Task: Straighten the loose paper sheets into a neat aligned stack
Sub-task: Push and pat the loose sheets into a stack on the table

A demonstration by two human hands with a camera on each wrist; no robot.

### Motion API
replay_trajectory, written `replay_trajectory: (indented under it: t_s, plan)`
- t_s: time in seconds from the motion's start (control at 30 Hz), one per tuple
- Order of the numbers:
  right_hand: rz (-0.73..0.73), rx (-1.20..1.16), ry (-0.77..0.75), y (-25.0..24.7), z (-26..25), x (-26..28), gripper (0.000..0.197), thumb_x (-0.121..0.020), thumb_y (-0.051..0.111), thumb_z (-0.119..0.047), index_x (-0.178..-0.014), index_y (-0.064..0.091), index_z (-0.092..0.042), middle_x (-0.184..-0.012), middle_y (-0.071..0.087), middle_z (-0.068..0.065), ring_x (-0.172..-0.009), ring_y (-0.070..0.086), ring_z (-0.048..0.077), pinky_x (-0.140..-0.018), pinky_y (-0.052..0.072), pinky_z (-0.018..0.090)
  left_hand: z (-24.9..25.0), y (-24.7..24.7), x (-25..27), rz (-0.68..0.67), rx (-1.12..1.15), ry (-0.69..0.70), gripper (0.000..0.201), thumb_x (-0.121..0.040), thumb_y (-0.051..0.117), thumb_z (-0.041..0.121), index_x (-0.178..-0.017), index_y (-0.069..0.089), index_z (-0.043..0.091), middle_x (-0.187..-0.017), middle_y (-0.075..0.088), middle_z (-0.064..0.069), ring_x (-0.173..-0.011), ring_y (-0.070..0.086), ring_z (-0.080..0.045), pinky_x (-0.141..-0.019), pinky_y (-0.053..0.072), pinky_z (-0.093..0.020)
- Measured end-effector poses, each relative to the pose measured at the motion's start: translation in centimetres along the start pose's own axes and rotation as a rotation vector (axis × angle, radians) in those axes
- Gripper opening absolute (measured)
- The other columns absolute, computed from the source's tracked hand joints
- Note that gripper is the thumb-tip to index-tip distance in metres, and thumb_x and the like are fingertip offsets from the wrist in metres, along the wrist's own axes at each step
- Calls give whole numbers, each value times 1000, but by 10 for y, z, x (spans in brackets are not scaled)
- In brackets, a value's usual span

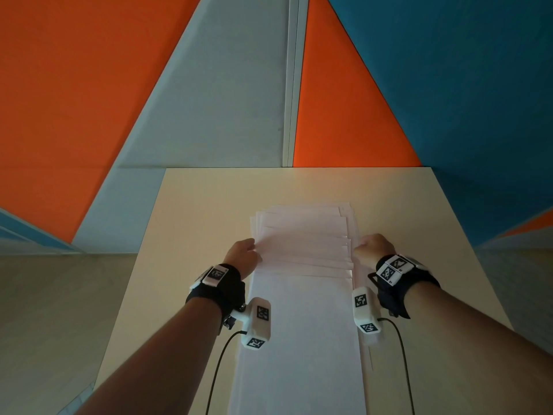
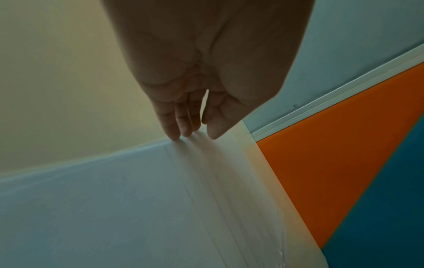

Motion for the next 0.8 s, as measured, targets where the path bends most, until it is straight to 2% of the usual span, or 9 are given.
replay_trajectory:
  t_s: [0.03, 0.1, 0.2, 0.27, 0.33, 0.4, 0.53, 0.63, 0.8]
  plan:
    - [-16, -6, -14, 1, -3, -1, 18, -81, 54, -4, -64, 52, -9, -67, 53, 5, -75, 53, 26, -50, 33, 23, 1, -1, -3, 15, 6, -7, 31, -77, 50, -11, -66, 52, 18, -75, 50, -2, -86, 46, -24, -75, 39, -33]
    - [-23, -18, 1, 0, -4, -3, 11, -83, 55, -6, -74, 60, -5, -78, 62, 10, -83, 60, 31, -55, 38, 24, 4, -5, -6, 51, -26, -7, 36, -79, 49, -11, -62, 43, 20, -69, 44, 1, -82, 43, -22, -65, 35, -28]
    - [31, -9, 70, -3, -3, -4, 21, -87, 55, -10, -99, 62, 6, -111, 67, 21, -96, 62, 36, -70, 43, 29, 4, -7, -9, 81, -30, 2, 22, -80, 49, -9, -74, 54, 12, -67, 46, 1, -82, 46, -24, -73, 39, -29]
    - [23, -7, 63, 0, -6, -1, 14, -87, 54, -8, -91, 60, 4, -110, 67, 22, -88, 59, 33, -70, 44, 30, 5, -3, -9, 51, 20, -1, 23, -79, 50, -10, -87, 63, 7, -73, 54, -3, -86, 51, -29, -84, 46, -34]
    - [12, -32, 55, 3, -10, 0, 18, -85, 56, -8, -94, 63, 6, -105, 68, 21, -93, 64, 36, -73, 49, 30, 4, 2, -11, 26, 25, -2, 37, -79, 52, -9, -112, 65, 4, -102, 65, -15, -102, 58, -40, -97, 48, -41]
    - [-13, -63, 48, 4, -11, 0, 23, -80, 55, -8, -94, 65, 7, -101, 70, 19, -94, 67, 37, -79, 56, 33, 3, 4, -12, 27, 41, -12, 54, -80, 53, -7, -133, 53, 3, -126, 60, -17, -122, 55, -38, -108, 43, -47]
    - [-26, -39, 55, -2, -5, 12, 21, -84, 52, -11, -91, 64, 4, -98, 68, 19, -85, 61, 33, -67, 44, 29, -3, -3, -5, 72, -91, -20, 45, -86, 48, 3, -131, 55, 4, -130, 60, -18, -122, 55, -37, -108, 43, -44]
    - [-13, -48, 91, -1, 10, 22, 18, -86, 49, -10, -86, 61, 3, -94, 67, 20, -86, 66, 33, -62, 49, 29, -4, -7, 24, 83, -418, -24, 36, -89, 50, 16, -120, 64, 4, -125, 64, -16, -117, 57, -35, -100, 44, -34]
    - [-23, -56, 90, 10, 20, 30, 24, -83, 51, -7, -95, 66, 7, -98, 70, 22, -85, 69, 35, -78, 59, 39, -17, 9, 54, 22, -487, -80, 39, -86, 55, 13, -123, 60, 4, -126, 62, -15, -116, 58, -32, -98, 48, -33]
Point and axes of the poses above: each hand's wrist, its own x-axis away from the middle knuckle, its own y-axis out of the palm, z = x × y, the point moved 3 cm from there along -x, towards the middle knuckle
